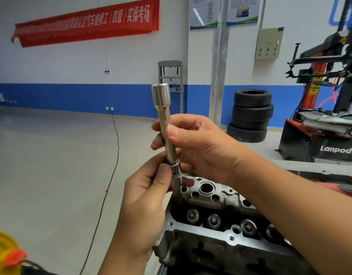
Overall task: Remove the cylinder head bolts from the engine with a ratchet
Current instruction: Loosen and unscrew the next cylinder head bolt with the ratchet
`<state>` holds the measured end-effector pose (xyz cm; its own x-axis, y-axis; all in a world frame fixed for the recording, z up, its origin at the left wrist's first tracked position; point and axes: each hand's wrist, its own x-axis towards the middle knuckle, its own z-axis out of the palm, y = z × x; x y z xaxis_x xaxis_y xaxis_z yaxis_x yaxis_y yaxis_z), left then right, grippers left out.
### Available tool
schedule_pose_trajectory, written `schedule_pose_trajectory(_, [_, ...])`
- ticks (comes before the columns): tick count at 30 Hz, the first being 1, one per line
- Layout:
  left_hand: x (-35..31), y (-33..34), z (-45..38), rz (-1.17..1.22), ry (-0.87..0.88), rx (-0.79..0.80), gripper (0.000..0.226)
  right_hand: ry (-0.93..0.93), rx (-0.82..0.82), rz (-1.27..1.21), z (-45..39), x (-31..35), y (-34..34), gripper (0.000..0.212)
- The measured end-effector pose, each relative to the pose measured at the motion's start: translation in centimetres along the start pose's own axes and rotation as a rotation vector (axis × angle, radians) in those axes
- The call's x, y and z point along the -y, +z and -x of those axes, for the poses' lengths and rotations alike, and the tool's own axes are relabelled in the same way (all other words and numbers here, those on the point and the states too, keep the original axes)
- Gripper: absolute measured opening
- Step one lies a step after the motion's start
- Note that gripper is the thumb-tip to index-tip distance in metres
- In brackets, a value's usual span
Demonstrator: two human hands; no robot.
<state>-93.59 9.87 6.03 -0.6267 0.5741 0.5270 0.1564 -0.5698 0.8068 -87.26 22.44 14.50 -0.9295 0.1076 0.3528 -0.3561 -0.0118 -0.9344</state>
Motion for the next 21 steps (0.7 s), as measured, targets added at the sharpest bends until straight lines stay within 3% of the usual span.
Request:
schedule_pose_trajectory(3, [-0.34,0.23,-0.09,-0.051,0.072,-0.062,0.018,-0.002,0.032,-0.039,0.23,0.05,0.02,0.015])
schedule_pose_trajectory(8, [0.02,0.06,-0.19,-0.121,0.147,-0.182,0.028,-0.010,0.002,-0.005,0.13,-0.25,-0.11,0.011])
schedule_pose_trajectory(11, [-0.06,0.11,-0.02,-0.084,0.079,-0.100,0.015,-0.020,-0.013,0.006,0.08,-0.24,0.00,0.009])
schedule_pose_trajectory(15, [-0.15,-0.21,0.01,0.006,-0.006,-0.025,0.024,-0.011,-0.021,-0.022,-0.05,-0.32,-0.08,0.014])
schedule_pose_trajectory(21, [0.22,-0.08,0.06,-0.156,0.098,-0.198,0.023,-0.002,0.017,-0.004,-0.33,-0.75,-0.41,0.012])
